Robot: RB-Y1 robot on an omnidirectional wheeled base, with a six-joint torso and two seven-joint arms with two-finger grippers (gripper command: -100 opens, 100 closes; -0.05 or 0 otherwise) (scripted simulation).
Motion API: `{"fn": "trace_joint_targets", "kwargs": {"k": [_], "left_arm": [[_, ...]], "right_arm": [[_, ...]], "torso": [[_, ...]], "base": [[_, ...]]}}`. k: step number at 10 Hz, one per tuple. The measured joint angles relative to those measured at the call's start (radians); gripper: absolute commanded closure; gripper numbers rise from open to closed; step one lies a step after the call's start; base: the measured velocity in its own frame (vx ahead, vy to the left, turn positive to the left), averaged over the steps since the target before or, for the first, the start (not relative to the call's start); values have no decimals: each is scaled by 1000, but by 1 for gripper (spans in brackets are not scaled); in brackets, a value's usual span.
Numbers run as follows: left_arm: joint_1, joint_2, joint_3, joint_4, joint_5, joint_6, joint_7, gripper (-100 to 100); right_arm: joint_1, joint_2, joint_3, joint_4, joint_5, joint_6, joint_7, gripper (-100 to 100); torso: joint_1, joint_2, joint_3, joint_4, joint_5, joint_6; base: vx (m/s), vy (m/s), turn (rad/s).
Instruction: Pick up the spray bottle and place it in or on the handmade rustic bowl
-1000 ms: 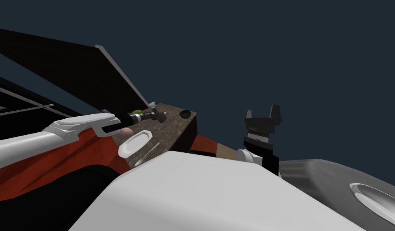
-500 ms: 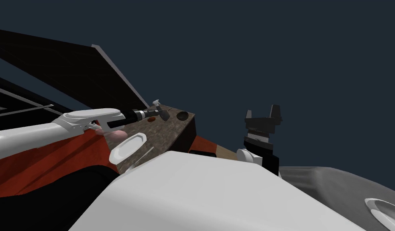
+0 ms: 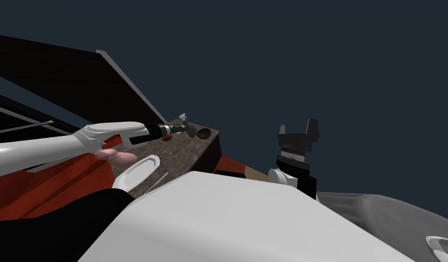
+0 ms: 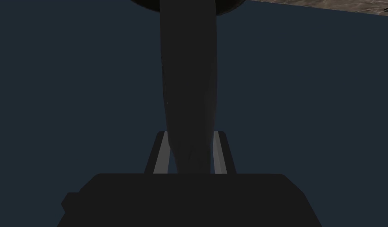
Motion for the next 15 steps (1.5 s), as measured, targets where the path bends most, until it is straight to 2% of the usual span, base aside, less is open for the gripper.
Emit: {"fn": "trace_joint_targets", "kwargs": {"k": [2,3,5,6,7,11,12,13,15], "left_arm": [[21,16,16,-44,-4,38,-2,100],[19,23,13,-63,-4,57,-5,100],[59,33,53,-102,-13,96,-1,100],[43,34,39,-113,-14,110,-6,100],[40,35,37,-115,-14,113,-8,-100],[40,35,37,-114,-14,113,-8,-100],[40,35,37,-114,-14,113,-8,0],[40,35,37,-114,-14,113,-8,-100],[19,77,36,-97,-4,103,4,-100]], "right_arm": [[0,0,0,0,0,0,0,0],[0,0,0,0,0,0,0,0],[0,0,0,0,0,0,0,0],[0,0,0,0,0,0,0,0],[0,0,0,0,0,0,0,0],[0,0,0,0,0,0,0,0],[0,0,0,0,0,0,0,0],[0,0,0,0,0,0,0,0],[0,0,0,0,0,0,0,0]], "torso": [[1,-1,0,0,0,1],[1,0,0,0,0,0],[4,1,1,1,0,0],[4,1,1,1,0,0],[3,5,3,2,0,-1],[2,10,6,3,0,-1],[2,10,6,3,0,-1],[2,10,6,3,0,-1],[2,10,6,3,0,-2]], "base": [[107,7,-68],[116,30,-69],[105,50,-60],[47,18,-19],[10,3,0],[1,0,0],[0,0,0],[0,4,135],[3,1,130]]}}
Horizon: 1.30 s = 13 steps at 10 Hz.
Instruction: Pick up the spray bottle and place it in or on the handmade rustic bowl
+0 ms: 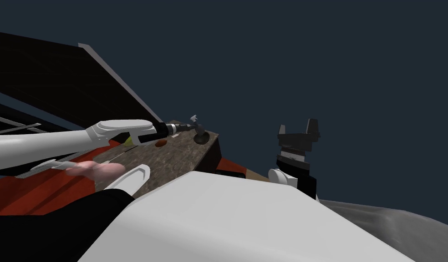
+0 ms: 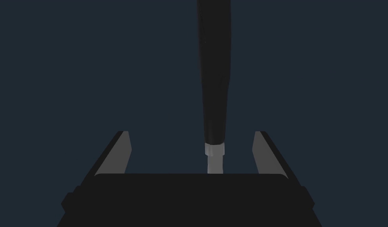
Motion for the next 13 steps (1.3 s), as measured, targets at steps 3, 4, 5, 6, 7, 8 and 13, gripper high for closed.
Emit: {"fn": "trace_joint_targets", "kwargs": {"k": [3,4,5,6,7,8,13], "left_arm": [[14,23,25,9,7,-5,11,-100],[8,41,27,15,13,-7,15,-100],[20,71,54,32,17,-18,28,-100],[-15,106,38,55,60,-32,15,-100],[-16,113,45,52,-37,-35,95,-100],[22,120,81,52,11,-33,73,-100],[81,201,173,80,79,-43,50,-100]], "right_arm": [[0,0,0,0,0,0,0,0],[0,0,0,0,0,0,0,0],[0,0,0,0,0,0,0,0],[0,0,0,0,0,0,0,0],[0,0,0,0,0,0,0,0],[0,0,0,0,0,0,0,0],[0,0,0,0,0,0,0,0]], "torso": [[0,0,0,0,0,0],[0,0,0,0,0,0],[0,0,0,0,0,0],[0,0,0,0,0,0],[0,0,0,0,0,1],[0,0,0,0,0,1],[-2,-1,-1,0,0,0]], "base": [[0,1,43],[2,3,200],[4,3,189],[4,0,59],[2,0,-17],[0,4,98],[10,-16,69]]}}
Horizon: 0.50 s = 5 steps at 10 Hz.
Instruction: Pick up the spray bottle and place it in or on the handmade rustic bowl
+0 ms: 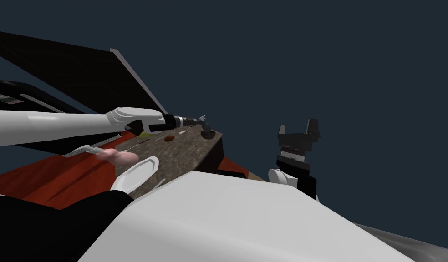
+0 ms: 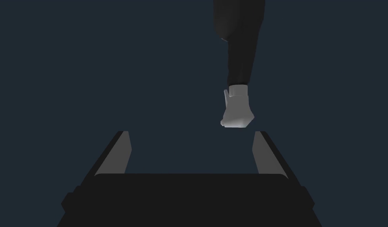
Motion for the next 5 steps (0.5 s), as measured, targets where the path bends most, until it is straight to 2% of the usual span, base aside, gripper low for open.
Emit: {"fn": "trace_joint_targets", "kwargs": {"k": [1,3,4,5], "left_arm": [[-7,15,1,10,-3,-5,5,-100],[-76,34,-51,16,-30,-16,50,-100],[-68,46,-38,21,-25,-19,56,-100],[-64,73,-23,31,-16,-20,62,-100]], "right_arm": [[0,0,0,0,0,0,0,0],[0,0,0,0,0,0,0,0],[0,0,0,0,0,0,0,0],[0,0,0,0,0,0,0,0]], "torso": [[0,0,0,0,0,0],[1,1,1,0,0,0],[1,1,0,0,0,0],[0,0,0,0,0,0]], "base": [[3,-4,12],[4,-13,61],[13,-23,98],[7,-13,24]]}}
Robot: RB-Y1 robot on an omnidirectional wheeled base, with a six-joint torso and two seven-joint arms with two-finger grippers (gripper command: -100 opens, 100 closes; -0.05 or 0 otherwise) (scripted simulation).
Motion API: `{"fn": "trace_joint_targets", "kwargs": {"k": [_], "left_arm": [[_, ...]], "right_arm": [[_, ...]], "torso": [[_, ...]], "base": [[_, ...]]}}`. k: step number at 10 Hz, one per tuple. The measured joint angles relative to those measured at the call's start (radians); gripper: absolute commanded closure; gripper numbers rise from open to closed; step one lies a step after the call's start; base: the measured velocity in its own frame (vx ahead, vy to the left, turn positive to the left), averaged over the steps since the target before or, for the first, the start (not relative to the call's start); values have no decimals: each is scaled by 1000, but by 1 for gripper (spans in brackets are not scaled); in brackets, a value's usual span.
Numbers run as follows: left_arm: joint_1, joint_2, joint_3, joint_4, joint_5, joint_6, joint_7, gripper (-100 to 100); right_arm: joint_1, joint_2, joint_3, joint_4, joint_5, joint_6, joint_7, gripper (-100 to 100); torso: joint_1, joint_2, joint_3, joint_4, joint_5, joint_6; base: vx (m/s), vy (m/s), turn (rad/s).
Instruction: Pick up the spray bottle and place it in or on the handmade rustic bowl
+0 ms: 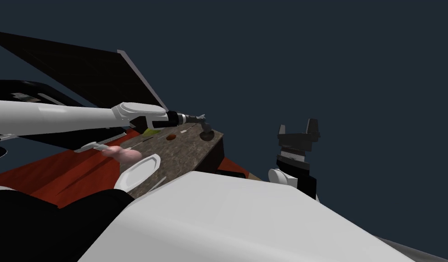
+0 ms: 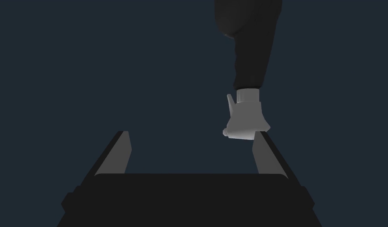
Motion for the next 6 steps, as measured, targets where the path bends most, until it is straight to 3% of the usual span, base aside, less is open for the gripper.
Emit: {"fn": "trace_joint_targets", "kwargs": {"k": [1,6], "left_arm": [[0,3,2,1,1,0,2,0],[0,2,2,1,1,0,2,0]], "right_arm": [[0,0,0,0,0,0,0,0],[0,0,0,0,0,0,0,0]], "torso": [[1,0,0,0,0,0],[2,-1,-1,-1,1,1]], "base": [[0,0,0],[0,0,0]]}}
